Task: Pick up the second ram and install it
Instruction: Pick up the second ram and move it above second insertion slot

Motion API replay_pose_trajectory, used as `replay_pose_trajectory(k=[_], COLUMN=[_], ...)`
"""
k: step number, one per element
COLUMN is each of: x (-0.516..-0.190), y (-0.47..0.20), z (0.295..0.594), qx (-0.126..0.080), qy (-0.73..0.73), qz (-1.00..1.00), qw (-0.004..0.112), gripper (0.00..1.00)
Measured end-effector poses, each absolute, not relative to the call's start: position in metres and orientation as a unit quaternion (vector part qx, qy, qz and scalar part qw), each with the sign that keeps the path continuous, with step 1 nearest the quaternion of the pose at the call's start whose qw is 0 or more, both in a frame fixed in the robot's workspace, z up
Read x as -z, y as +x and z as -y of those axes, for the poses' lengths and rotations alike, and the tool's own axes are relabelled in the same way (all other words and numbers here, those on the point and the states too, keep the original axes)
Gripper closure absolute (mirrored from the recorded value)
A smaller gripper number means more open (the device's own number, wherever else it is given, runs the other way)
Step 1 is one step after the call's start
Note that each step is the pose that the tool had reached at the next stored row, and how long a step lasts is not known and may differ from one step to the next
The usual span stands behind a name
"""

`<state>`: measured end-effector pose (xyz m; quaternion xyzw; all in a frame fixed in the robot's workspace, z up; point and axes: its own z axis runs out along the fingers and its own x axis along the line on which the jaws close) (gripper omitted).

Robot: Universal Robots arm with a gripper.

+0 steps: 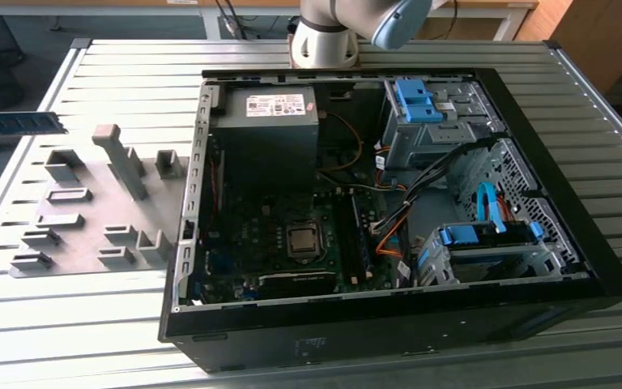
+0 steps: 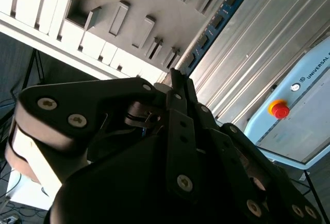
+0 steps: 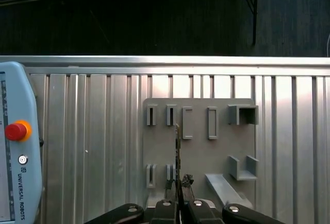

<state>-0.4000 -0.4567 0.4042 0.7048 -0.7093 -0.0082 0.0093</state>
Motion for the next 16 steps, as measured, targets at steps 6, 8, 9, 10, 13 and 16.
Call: replay_pose_trajectory(k=[6,8,9,10,13,16], x=[-0.412,-0.412,-0.412,-0.412,-0.411,-0.411], y=[-0.400,-0.399,-0.398,-0.396,-0.388,-0.377], z=[0.457,0.457,0.457,0.457,0.457,0.457], qx=[0.008,0.008,0.008,0.008,0.008,0.008], qy=[0.705,0.705,0.705,0.705,0.705,0.705], qz=[0.709,0.709,0.709,0.709,0.709,0.709], qw=[0.009,0.009,0.009,0.009,0.009,0.009], gripper=[0.86,0.86,0.86,0.86,0.86,0.86])
